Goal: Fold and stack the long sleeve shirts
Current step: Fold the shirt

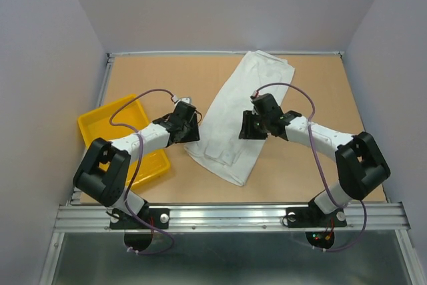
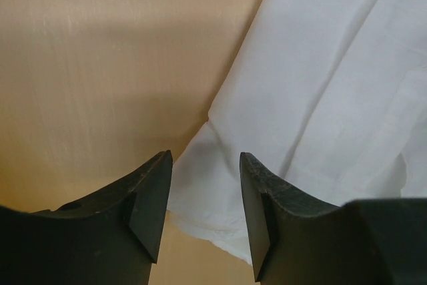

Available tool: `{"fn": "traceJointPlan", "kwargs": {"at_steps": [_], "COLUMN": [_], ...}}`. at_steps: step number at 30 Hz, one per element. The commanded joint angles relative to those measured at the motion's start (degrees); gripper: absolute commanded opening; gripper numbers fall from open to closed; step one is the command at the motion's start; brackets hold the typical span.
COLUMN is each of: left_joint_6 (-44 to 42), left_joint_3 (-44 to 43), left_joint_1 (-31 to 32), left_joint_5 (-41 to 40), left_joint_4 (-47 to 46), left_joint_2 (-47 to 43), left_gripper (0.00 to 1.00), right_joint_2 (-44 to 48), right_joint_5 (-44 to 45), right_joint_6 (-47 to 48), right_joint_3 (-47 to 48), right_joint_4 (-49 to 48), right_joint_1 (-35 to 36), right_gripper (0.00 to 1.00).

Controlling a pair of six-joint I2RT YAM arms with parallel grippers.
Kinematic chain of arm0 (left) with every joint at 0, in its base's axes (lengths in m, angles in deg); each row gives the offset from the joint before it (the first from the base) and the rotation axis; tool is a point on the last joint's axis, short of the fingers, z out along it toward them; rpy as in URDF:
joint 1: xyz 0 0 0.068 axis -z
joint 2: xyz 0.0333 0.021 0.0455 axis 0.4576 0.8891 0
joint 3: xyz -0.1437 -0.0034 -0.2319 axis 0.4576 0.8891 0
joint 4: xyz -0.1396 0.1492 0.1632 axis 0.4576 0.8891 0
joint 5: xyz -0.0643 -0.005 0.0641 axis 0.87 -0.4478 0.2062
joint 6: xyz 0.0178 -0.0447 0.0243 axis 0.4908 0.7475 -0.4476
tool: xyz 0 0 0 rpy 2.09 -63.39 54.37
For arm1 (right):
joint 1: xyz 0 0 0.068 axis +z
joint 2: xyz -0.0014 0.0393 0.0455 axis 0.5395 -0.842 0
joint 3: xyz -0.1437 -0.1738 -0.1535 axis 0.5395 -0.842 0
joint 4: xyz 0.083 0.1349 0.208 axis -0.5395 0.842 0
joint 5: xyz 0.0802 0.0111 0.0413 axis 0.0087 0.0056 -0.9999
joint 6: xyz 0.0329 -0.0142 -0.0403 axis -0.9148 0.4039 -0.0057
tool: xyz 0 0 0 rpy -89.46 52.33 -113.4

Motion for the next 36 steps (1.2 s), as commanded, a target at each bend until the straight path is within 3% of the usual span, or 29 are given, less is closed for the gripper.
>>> {"fn": "traceJointPlan", "kwargs": {"at_steps": [1,8,15,25,29,32,34,36], "left_joint_6": [-0.3,3.1,5.9,14.7,17.1,18.9,19.4,20.3], "left_joint_3": [0.4,8.1,12.3,16.8,18.3,19.2,19.1,19.0], "left_joint_1": [0.0,0.3,3.5,12.2,12.6,12.5,12.5,12.4], "left_joint_5": [0.3,5.4,9.2,11.2,10.8,9.1,7.7,6.9], "left_joint_4": [-0.2,-3.1,-4.1,-4.6,-4.5,-4.2,-3.6,-3.4], "left_joint_2": [0.2,-0.1,-1.8,-9.3,-14.4,-19.8,-23.0,-24.9], "left_gripper": [0.55,0.51,0.48,0.49,0.61,0.79,0.95,0.99], "right_joint_2": [0.0,-4.5,-7.3,-7.1,-1.2,3.4,8.3,13.5], "right_joint_5": [1.5,4.7,15.2,19.8,18.2,16.5,15.0,13.5], "right_joint_6": [-3.1,-1.0,2.8,8.8,9.2,7.4,5.4,3.8], "right_joint_3": [-1.8,-1.6,-1.8,-0.1,1.1,-0.3,-2.7,-5.7], "right_joint_4": [-0.4,-0.3,-0.2,0.0,0.9,1.8,3.0,4.0], "right_joint_1": [-0.5,-0.5,-0.8,-9.5,-10.2,-10.3,-10.5,-10.7], "right_gripper": [0.48,0.47,0.46,0.46,0.47,0.48,0.60,0.69]}}
